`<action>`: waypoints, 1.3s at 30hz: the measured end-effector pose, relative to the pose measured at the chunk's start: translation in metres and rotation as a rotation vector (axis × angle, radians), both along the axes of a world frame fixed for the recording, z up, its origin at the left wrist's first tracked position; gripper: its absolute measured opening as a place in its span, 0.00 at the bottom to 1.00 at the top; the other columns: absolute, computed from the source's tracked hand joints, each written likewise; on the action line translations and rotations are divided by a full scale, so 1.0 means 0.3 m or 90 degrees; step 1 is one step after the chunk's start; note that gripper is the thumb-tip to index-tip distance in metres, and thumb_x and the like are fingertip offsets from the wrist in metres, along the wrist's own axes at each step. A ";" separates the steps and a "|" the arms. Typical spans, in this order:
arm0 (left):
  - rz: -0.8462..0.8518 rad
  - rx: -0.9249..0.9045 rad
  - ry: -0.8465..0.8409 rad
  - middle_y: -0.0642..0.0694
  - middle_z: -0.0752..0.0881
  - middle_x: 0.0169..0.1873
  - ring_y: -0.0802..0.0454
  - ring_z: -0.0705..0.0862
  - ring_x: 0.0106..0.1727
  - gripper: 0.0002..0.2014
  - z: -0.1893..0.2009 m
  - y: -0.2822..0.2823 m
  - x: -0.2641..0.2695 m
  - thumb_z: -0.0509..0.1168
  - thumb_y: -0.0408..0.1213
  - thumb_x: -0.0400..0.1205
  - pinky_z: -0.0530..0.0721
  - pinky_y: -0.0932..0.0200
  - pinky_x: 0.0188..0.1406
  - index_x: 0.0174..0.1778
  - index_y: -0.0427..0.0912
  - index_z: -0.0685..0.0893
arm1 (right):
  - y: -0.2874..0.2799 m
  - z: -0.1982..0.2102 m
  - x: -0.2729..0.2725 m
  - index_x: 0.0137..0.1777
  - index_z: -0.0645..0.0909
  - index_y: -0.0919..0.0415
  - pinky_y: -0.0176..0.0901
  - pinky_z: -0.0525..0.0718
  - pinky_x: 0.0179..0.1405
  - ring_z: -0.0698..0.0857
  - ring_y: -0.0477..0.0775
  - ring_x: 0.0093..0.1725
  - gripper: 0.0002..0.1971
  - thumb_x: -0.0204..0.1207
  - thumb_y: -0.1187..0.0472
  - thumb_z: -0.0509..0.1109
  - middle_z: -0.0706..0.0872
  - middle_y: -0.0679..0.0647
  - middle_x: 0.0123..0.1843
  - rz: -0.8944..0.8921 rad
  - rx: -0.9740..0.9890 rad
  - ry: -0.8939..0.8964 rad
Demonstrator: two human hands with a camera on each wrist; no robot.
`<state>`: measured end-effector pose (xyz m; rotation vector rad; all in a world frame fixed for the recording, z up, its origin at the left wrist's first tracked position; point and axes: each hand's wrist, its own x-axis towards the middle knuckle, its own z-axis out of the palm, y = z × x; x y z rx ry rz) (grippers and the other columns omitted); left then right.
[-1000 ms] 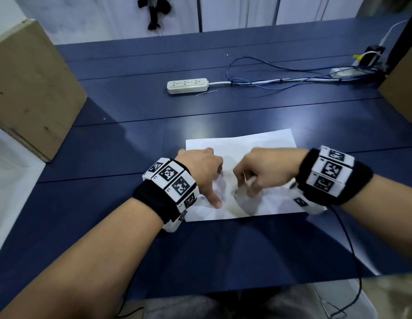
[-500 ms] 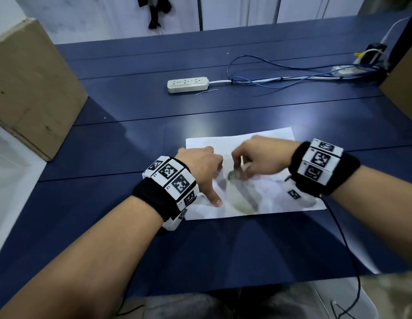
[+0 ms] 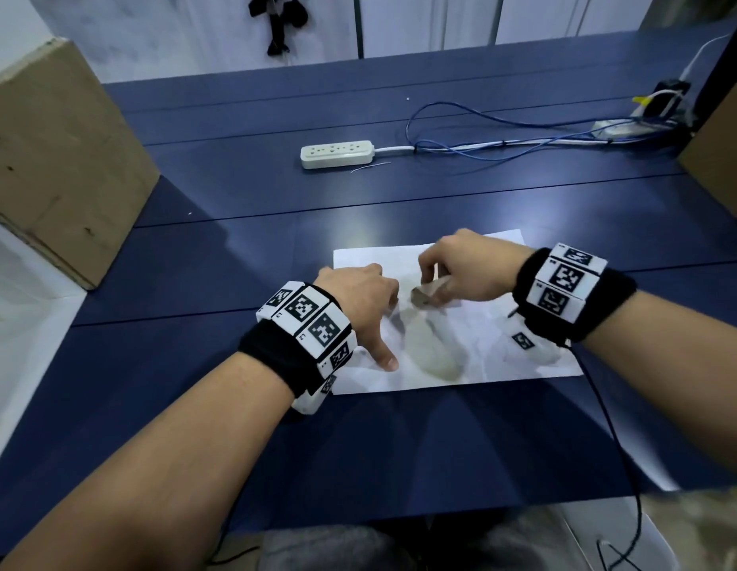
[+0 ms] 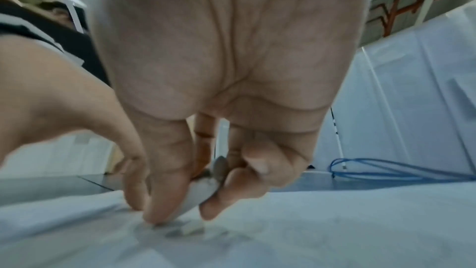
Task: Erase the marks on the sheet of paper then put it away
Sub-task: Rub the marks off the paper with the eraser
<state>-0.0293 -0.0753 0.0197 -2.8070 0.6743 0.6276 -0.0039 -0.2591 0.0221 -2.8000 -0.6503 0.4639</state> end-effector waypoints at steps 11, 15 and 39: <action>-0.002 0.002 0.001 0.55 0.75 0.54 0.50 0.81 0.52 0.42 0.002 -0.004 0.000 0.78 0.71 0.56 0.72 0.49 0.46 0.63 0.55 0.78 | 0.009 -0.004 -0.045 0.44 0.83 0.48 0.41 0.78 0.38 0.82 0.48 0.39 0.09 0.68 0.47 0.76 0.83 0.43 0.34 0.062 -0.022 0.028; 0.001 -0.002 -0.006 0.55 0.75 0.54 0.50 0.81 0.53 0.42 -0.002 0.001 -0.004 0.77 0.71 0.57 0.70 0.50 0.44 0.65 0.57 0.78 | -0.030 -0.006 -0.009 0.45 0.82 0.50 0.44 0.81 0.40 0.83 0.53 0.43 0.09 0.70 0.48 0.74 0.83 0.46 0.37 0.011 -0.007 -0.026; 0.003 0.010 -0.001 0.55 0.76 0.56 0.50 0.82 0.55 0.44 0.003 -0.013 0.001 0.78 0.70 0.56 0.72 0.50 0.44 0.66 0.56 0.77 | -0.055 -0.001 -0.003 0.45 0.81 0.51 0.45 0.78 0.40 0.82 0.57 0.45 0.11 0.70 0.46 0.73 0.80 0.45 0.35 -0.011 -0.024 -0.040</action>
